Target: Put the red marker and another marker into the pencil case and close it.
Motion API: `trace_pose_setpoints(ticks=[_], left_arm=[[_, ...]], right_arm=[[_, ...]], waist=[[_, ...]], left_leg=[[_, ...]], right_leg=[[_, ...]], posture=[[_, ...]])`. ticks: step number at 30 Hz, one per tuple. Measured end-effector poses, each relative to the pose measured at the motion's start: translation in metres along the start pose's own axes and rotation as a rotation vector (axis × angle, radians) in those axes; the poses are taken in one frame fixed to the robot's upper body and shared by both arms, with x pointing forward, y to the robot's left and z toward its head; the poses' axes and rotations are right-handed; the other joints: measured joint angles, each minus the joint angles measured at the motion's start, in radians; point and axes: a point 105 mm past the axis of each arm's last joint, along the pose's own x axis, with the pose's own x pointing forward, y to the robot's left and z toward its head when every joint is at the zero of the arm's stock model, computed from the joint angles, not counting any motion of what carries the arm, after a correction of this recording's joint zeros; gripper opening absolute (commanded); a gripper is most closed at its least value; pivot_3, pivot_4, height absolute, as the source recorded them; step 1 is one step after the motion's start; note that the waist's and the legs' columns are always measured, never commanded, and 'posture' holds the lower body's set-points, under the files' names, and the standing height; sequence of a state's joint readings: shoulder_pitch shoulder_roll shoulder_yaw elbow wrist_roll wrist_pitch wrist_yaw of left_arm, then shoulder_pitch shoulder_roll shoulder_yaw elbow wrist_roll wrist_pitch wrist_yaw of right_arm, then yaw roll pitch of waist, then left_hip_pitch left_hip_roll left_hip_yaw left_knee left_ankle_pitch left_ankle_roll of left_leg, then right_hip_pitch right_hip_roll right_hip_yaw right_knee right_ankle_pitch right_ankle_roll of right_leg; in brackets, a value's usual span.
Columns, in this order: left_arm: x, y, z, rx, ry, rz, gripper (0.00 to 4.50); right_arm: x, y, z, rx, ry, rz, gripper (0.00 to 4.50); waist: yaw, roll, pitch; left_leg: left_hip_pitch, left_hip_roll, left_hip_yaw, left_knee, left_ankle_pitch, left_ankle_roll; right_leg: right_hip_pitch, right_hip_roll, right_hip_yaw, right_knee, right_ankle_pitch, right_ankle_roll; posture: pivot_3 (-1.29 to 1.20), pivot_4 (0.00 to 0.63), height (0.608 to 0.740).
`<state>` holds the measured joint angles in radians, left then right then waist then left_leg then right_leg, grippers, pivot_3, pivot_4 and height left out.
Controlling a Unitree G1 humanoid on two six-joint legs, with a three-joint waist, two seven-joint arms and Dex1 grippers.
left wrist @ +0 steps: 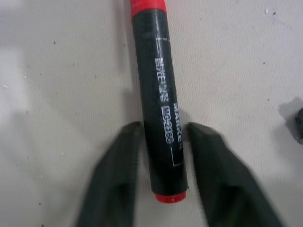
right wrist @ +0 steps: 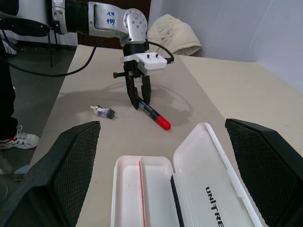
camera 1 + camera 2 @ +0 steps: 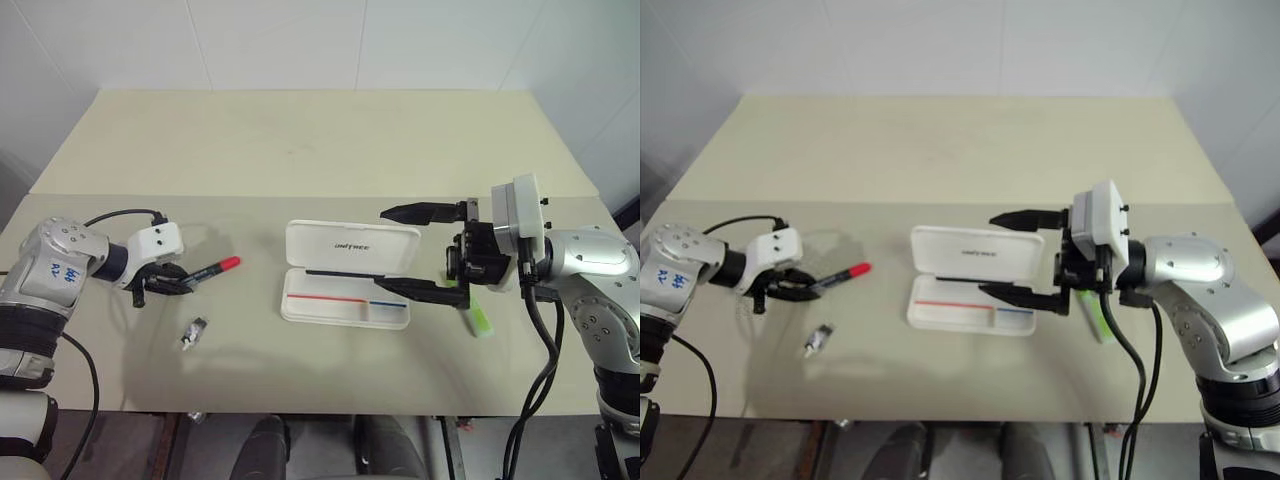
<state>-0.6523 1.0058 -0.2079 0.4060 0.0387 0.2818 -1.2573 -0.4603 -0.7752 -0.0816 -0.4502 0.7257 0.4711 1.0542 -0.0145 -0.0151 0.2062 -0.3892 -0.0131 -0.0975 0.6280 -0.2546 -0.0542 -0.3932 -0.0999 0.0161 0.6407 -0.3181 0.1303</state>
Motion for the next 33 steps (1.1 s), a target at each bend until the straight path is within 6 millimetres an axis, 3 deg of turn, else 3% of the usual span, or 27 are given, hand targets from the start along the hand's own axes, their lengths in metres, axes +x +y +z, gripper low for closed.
trace_pose_setpoints(ticks=[7,14,19,24,33], left_arm=[[0.0,-0.002,0.006,0.043,0.0,-0.008,0.57],[-0.023,-0.023,0.043,0.172,-0.05,-0.092,0.57],[-0.024,-0.044,0.07,0.246,-0.131,-0.164,0.57],[-0.011,-0.061,0.098,0.303,-0.238,-0.222,0.57],[0.027,-0.065,0.149,0.364,-0.357,-0.251,0.57]], right_arm=[[-0.001,0.0,-0.001,0.003,0.002,-0.005,4.5],[-0.008,-0.008,-0.013,0.034,0.026,-0.058,4.5],[-0.013,-0.011,-0.021,0.041,0.05,-0.086,4.5],[-0.03,-0.019,-0.032,0.035,0.109,-0.155,4.5],[-0.068,-0.027,-0.042,-0.01,0.22,-0.267,4.5]], waist=[[-0.002,0.0,0.0],[-0.003,-0.002,0.001],[-0.003,-0.002,0.001],[-0.001,-0.002,0.002],[0.011,-0.003,0.002]], left_leg=[[0.0,0.002,0.0,0.001,0.0,0.0],[-0.002,0.002,0.001,-0.001,0.0,0.0],[-0.002,0.002,0.001,-0.001,-0.001,0.0],[-0.002,0.002,0.002,0.001,-0.001,0.0],[-0.002,0.002,0.002,0.002,0.0,0.0]], right_leg=[[0.0,0.003,0.0,0.002,0.001,-0.001],[-0.001,0.002,0.001,-0.004,0.001,-0.001],[-0.001,0.003,0.001,-0.004,0.001,-0.001],[-0.001,0.003,0.001,-0.004,0.001,-0.001],[0.0,0.003,0.002,-0.004,0.001,0.0]], posture=[[0.0,0.15,0.74],[0.0,0.15,0.74],[0.0,0.15,0.74],[0.0,0.15,0.74],[0.0,0.15,0.74]])
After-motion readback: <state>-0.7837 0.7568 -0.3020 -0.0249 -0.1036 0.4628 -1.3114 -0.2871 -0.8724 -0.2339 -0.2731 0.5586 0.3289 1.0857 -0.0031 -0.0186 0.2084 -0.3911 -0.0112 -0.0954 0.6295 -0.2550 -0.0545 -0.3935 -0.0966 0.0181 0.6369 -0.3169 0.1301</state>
